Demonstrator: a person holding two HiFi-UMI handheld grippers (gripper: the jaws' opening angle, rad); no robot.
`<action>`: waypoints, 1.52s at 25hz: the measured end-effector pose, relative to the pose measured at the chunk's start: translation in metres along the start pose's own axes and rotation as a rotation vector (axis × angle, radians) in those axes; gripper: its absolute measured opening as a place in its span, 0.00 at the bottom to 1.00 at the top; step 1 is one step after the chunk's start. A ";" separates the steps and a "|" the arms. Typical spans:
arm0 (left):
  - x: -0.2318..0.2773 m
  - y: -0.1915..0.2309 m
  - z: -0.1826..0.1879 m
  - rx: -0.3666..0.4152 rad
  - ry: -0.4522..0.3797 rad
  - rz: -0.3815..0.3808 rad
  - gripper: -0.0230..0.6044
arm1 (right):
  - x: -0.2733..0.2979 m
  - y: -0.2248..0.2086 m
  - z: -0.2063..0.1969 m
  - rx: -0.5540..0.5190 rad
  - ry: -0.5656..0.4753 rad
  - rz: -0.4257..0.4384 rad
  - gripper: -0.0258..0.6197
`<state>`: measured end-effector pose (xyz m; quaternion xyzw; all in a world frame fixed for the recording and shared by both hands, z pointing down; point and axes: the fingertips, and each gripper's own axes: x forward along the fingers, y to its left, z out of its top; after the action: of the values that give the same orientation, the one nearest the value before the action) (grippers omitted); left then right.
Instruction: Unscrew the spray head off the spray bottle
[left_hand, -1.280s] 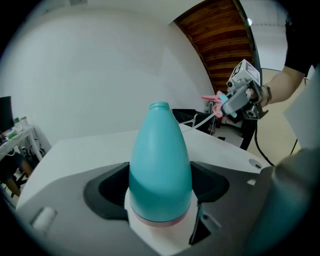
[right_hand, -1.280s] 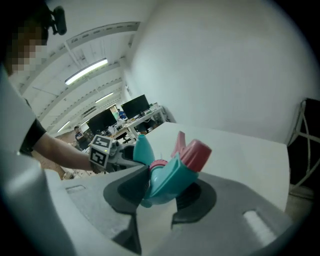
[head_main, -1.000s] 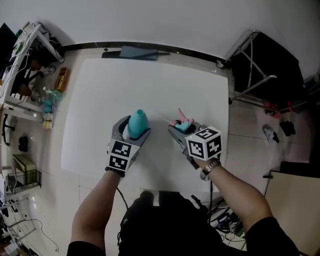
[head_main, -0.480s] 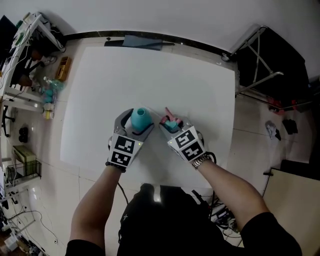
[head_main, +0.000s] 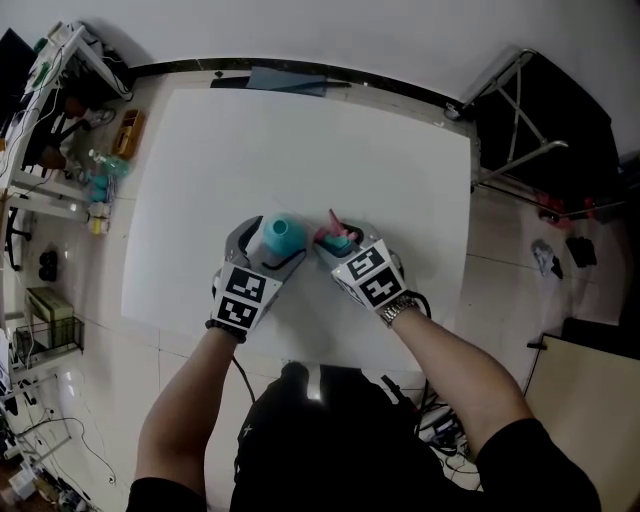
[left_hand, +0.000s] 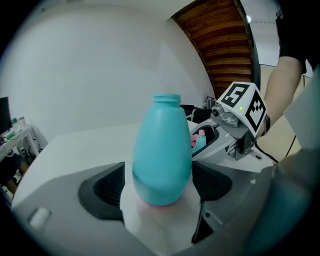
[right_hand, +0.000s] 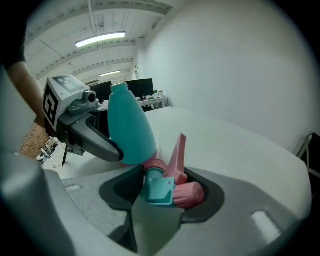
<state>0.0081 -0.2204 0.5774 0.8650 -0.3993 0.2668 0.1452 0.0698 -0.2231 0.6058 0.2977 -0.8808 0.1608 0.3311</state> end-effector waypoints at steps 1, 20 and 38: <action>-0.002 0.001 0.000 0.002 -0.001 0.004 0.75 | 0.000 -0.003 0.001 0.000 -0.004 -0.008 0.37; -0.035 -0.002 0.002 0.008 -0.039 0.049 0.74 | -0.013 -0.024 -0.007 0.004 0.016 -0.127 0.51; -0.101 -0.039 0.034 -0.001 -0.183 0.000 0.39 | -0.087 0.059 0.041 -0.044 -0.176 -0.183 0.34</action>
<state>-0.0048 -0.1497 0.4895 0.8856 -0.4111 0.1866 0.1088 0.0652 -0.1611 0.5114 0.3826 -0.8789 0.0837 0.2721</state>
